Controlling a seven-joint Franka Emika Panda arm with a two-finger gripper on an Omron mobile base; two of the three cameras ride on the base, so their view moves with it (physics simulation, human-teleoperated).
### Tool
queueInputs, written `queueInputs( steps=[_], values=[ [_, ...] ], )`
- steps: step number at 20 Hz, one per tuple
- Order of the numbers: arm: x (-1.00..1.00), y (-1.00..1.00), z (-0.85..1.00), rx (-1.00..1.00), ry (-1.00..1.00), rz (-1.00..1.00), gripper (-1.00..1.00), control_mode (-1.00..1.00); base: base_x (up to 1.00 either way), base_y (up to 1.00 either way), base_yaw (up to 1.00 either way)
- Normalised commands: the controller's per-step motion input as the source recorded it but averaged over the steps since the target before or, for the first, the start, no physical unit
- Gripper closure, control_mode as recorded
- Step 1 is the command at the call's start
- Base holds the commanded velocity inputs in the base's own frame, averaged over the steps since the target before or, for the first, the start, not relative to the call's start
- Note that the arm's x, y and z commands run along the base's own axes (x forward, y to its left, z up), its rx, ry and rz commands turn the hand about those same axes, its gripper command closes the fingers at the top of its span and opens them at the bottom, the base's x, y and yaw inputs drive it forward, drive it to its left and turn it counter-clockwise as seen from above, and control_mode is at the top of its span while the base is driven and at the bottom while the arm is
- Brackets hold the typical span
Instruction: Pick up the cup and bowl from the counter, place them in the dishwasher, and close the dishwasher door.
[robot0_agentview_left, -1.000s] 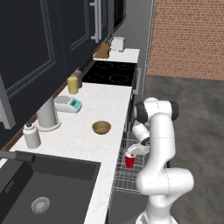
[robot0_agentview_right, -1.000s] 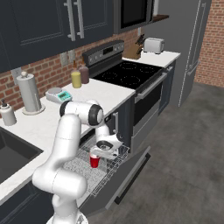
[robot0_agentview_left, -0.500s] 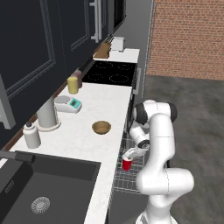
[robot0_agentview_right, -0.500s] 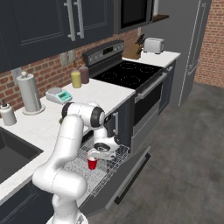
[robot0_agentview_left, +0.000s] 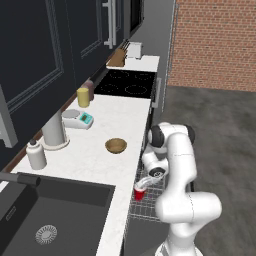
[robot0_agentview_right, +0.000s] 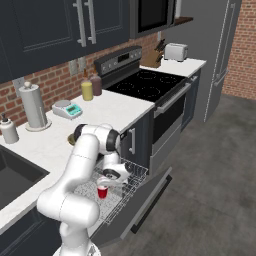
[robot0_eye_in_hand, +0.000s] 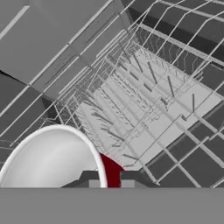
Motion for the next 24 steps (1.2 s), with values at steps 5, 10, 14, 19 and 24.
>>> queueInputs(
  steps=[5, 10, 14, 19, 24],
  values=[
    [0.2, 0.01, -0.62, 0.0, -0.03, 0.06, 1.0, -1.0, 0.0, 0.0, 0.0],
    [0.08, 0.0, -0.65, -0.02, 0.0, 0.06, 1.0, -1.0, 0.0, 0.0, 0.0],
    [-0.11, -0.11, -0.7, -0.06, 0.0, 0.01, -1.0, -1.0, 0.0, 0.0, 0.0],
    [-0.57, -0.55, -0.63, -0.02, 0.01, 0.0, -1.0, -1.0, 0.0, 0.0, 0.0],
    [-0.77, -0.84, -0.34, 0.0, 0.0, 0.0, -1.0, -1.0, 0.0, 0.0, 0.0]
  ],
)
